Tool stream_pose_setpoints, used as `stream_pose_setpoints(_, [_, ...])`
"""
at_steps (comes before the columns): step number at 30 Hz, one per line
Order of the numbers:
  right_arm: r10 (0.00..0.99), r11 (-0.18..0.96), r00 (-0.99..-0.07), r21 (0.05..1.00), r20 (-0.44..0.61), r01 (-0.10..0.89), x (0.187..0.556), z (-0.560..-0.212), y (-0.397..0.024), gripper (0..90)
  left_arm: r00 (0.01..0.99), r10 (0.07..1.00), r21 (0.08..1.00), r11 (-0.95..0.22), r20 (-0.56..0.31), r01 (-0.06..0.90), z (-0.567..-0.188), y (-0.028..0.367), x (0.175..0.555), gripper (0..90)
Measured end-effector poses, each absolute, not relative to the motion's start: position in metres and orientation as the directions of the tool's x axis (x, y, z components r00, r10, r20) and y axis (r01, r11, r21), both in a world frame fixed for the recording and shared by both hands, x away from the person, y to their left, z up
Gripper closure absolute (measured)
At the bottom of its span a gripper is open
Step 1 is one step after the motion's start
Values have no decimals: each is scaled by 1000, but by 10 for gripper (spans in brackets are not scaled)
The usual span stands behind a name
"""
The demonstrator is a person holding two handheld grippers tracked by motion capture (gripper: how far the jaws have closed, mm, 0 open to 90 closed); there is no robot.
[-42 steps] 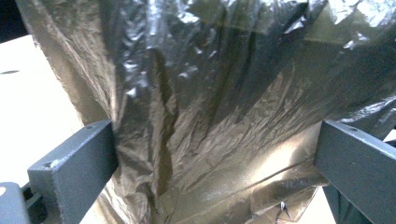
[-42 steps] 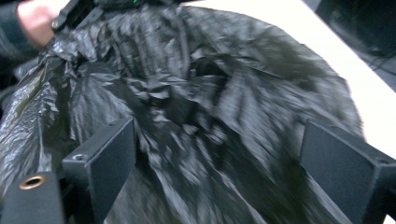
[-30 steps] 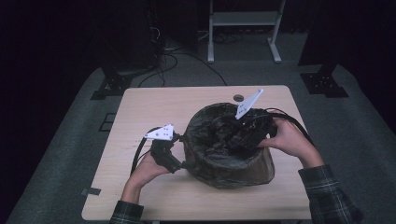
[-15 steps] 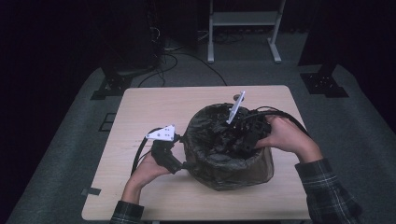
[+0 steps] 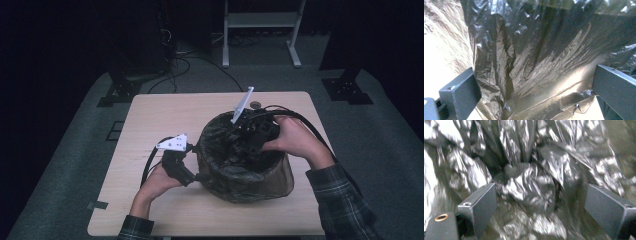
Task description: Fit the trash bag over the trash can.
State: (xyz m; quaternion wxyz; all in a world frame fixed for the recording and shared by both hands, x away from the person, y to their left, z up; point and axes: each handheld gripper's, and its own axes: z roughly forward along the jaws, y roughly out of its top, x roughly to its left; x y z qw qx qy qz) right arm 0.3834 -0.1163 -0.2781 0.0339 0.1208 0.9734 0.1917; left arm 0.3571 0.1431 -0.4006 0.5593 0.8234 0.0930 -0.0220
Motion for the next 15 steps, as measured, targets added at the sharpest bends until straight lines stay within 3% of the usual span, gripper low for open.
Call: stream_pose_setpoints(15, [217,947,-976,243,-9,209,391,-322,-82,100,983,120,919,-356,-137,171,-399,144,357,0])
